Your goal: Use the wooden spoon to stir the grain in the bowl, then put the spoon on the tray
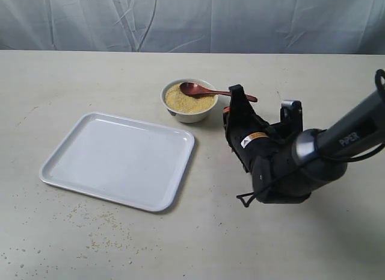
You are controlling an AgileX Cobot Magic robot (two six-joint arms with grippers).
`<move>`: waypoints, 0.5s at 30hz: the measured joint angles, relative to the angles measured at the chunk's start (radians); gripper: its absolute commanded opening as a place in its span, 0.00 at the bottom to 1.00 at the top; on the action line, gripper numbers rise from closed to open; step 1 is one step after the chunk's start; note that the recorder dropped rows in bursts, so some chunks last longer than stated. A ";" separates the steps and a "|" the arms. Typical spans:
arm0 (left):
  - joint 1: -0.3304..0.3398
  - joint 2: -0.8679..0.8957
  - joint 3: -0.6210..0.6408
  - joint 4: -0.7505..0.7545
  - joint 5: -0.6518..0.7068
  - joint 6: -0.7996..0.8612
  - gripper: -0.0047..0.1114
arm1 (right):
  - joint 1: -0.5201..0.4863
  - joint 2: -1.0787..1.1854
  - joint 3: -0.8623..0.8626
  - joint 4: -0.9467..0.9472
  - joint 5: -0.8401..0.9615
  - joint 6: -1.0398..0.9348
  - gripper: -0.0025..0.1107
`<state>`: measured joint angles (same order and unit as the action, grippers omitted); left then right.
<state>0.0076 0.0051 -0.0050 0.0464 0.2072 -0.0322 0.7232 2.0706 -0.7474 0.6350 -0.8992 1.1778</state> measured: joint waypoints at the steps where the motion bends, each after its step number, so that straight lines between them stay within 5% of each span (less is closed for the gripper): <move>1: 0.000 0.000 0.000 0.000 0.000 0.000 0.04 | 0.000 0.012 -0.007 0.000 -0.004 0.002 0.40; 15: 0.000 0.000 0.000 0.000 0.000 0.000 0.04 | -0.012 0.162 -0.194 0.056 -0.091 0.011 0.42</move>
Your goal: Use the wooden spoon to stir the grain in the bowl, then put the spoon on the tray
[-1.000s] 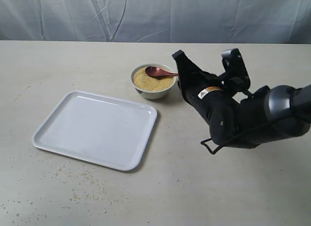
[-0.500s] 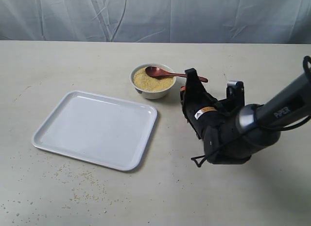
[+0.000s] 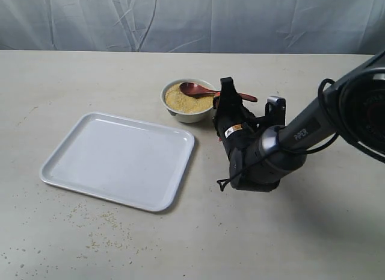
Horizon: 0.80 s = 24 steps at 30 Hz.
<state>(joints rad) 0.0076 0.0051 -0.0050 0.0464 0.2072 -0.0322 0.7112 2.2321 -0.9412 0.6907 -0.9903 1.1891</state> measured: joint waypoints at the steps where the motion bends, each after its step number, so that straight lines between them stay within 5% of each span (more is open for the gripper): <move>1: 0.000 0.000 0.000 0.000 0.000 0.000 0.04 | -0.011 0.008 -0.006 0.000 -0.007 0.000 0.42; 17: 0.000 0.000 0.000 0.000 0.000 0.000 0.04 | -0.114 0.029 -0.055 -0.111 0.011 -0.002 0.42; 20: 0.000 0.000 0.000 0.000 0.000 0.000 0.04 | -0.114 0.029 -0.083 -0.122 0.015 -0.004 0.33; 24: 0.000 0.000 0.000 0.000 0.000 0.000 0.04 | -0.114 0.029 -0.092 -0.111 0.028 -0.029 0.09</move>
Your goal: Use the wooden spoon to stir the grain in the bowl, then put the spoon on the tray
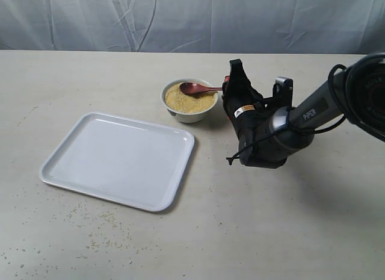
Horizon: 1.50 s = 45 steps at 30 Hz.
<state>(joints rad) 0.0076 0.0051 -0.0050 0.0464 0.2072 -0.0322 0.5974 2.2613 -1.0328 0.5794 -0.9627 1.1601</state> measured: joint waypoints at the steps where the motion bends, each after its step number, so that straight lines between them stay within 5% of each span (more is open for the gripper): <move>1: 0.000 0.000 0.000 0.000 0.000 0.000 0.04 | 0.000 0.000 0.000 0.010 0.008 -0.002 0.02; 16: 0.000 0.000 0.000 0.000 0.000 0.000 0.04 | 0.000 -0.041 0.000 -0.005 -0.141 -0.051 0.02; 20: 0.000 0.000 0.000 0.000 0.000 0.000 0.04 | 0.000 -0.141 0.000 -0.064 -0.034 -0.377 0.02; 24: 0.000 0.000 0.000 0.000 0.000 0.000 0.04 | 0.000 -0.273 0.000 -0.073 0.181 -0.902 0.02; 28: 0.000 0.000 0.000 0.000 0.000 0.000 0.04 | 0.000 -0.341 -0.009 -0.080 0.311 -1.071 0.02; 33: 0.000 0.000 0.000 0.000 0.000 0.000 0.04 | 0.021 -0.345 -0.085 -0.159 0.471 -1.108 0.02; 45: 0.000 0.000 0.000 0.000 0.000 0.000 0.04 | 0.034 -0.221 -0.114 -0.178 0.504 -1.127 0.02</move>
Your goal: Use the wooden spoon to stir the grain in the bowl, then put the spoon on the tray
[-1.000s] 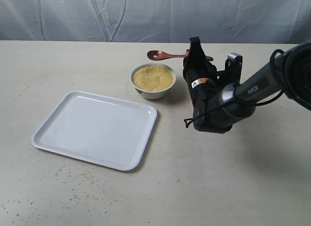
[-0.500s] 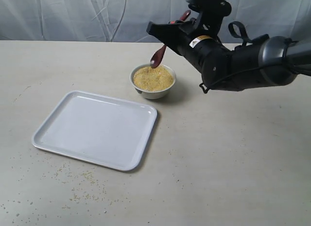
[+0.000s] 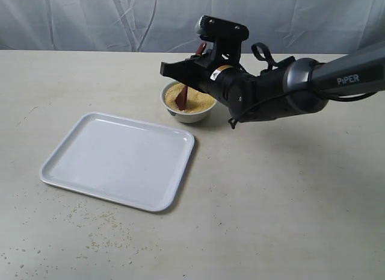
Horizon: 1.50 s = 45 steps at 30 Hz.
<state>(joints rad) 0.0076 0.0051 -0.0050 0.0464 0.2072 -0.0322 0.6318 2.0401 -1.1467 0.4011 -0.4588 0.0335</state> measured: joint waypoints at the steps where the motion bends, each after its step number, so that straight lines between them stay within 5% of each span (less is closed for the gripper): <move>1: 0.000 0.000 0.000 0.000 0.000 0.000 0.04 | 0.000 0.002 -0.002 0.002 -0.003 -0.010 0.02; 24: 0.000 0.000 0.000 0.000 0.000 0.000 0.04 | 0.000 -0.028 -0.002 0.292 -0.131 -0.333 0.02; 45: 0.000 0.000 0.000 0.000 0.000 0.000 0.04 | 0.029 -0.012 -0.019 0.217 -0.119 -0.293 0.02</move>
<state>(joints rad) 0.0076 0.0051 -0.0050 0.0464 0.2072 -0.0322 0.6605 2.0281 -1.1658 0.6180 -0.5783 -0.2596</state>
